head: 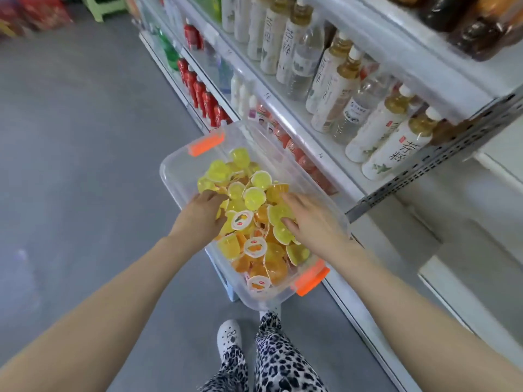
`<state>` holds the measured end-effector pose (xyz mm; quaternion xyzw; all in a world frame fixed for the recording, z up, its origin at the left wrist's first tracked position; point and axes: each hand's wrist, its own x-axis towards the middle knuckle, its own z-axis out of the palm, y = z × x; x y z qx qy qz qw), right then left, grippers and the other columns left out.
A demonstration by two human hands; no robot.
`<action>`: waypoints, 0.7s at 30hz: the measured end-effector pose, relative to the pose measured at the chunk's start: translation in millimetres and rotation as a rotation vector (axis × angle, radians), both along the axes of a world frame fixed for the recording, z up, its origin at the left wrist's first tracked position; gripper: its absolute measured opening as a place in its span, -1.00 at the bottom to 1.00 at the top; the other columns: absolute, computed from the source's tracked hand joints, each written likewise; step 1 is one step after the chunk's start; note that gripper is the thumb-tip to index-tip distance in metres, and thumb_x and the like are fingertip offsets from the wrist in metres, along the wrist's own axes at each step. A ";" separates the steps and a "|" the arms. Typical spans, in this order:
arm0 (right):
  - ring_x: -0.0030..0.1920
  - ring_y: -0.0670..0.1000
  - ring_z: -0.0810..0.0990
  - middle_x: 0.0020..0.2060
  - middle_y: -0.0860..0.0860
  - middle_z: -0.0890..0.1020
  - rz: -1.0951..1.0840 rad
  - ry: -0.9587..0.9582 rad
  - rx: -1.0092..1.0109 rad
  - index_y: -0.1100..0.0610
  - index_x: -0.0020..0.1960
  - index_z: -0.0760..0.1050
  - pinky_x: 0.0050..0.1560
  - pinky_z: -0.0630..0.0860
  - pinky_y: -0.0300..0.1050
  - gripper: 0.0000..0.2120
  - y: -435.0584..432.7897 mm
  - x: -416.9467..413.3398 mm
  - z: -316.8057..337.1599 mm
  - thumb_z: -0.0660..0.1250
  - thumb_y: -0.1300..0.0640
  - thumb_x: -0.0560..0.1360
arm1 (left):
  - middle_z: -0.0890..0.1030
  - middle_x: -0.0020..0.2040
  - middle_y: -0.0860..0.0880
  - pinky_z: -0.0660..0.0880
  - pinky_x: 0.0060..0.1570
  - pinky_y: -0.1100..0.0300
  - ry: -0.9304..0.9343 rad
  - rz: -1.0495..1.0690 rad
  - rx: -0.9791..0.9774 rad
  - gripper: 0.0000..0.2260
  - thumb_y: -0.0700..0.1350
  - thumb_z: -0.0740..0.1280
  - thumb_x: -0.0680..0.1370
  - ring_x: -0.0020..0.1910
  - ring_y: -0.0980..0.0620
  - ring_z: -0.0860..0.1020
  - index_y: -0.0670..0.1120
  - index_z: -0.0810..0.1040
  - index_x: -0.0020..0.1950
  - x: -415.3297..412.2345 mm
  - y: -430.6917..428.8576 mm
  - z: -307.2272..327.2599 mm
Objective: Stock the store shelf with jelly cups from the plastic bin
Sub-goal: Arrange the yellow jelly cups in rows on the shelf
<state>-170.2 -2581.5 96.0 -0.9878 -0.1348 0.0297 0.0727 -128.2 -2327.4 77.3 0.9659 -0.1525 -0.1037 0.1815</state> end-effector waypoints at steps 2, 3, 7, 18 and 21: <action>0.30 0.13 0.47 0.34 0.05 0.49 0.065 0.075 0.001 0.09 0.49 0.28 0.29 0.43 0.04 -0.44 15.7 22.1 -10.8 0.34 0.05 0.54 | 0.50 0.30 -0.11 0.42 0.21 -0.01 0.002 0.000 0.034 -0.58 -0.14 0.36 0.53 0.24 -0.19 0.47 -0.07 0.46 0.39 1.9 -1.9 -5.9; 0.33 0.12 0.43 0.37 0.06 0.45 0.092 0.094 0.003 0.10 0.51 0.26 0.31 0.39 0.02 -0.42 22.2 33.4 -15.9 0.34 0.12 0.53 | 0.49 0.30 -0.10 0.42 0.21 0.00 -0.001 -0.002 0.049 -0.58 -0.14 0.36 0.53 0.24 -0.17 0.46 -0.06 0.46 0.39 3.0 -3.5 -8.0; 0.44 0.12 0.27 0.46 0.04 0.33 0.241 0.147 -0.123 0.07 0.51 0.25 0.36 0.27 0.01 -0.34 39.8 73.3 -37.0 0.27 0.36 0.45 | 0.49 0.31 -0.05 0.42 0.24 0.04 -0.005 0.033 0.081 -0.59 -0.12 0.33 0.55 0.28 -0.12 0.43 -0.02 0.44 0.41 4.9 -5.9 -12.8; 0.22 0.15 0.41 0.23 0.08 0.48 0.316 0.106 -0.195 0.06 0.37 0.40 0.17 0.43 0.02 -0.44 29.1 92.2 -48.2 0.47 0.12 0.41 | 0.49 0.30 0.02 0.41 0.24 0.07 0.058 -0.028 0.308 -0.58 0.14 0.23 0.58 0.28 -0.06 0.44 0.07 0.38 0.42 11.0 -15.1 -16.9; 0.07 0.15 0.46 0.11 0.12 0.46 0.232 0.033 -0.099 0.11 0.31 0.45 -0.01 0.46 0.01 -0.46 10.6 76.4 -34.0 0.49 0.08 0.37 | 0.47 0.30 0.01 0.47 0.14 0.04 0.152 -0.097 0.314 -0.49 0.25 0.24 0.54 0.25 -0.07 0.46 0.08 0.34 0.44 14.4 -27.9 -19.7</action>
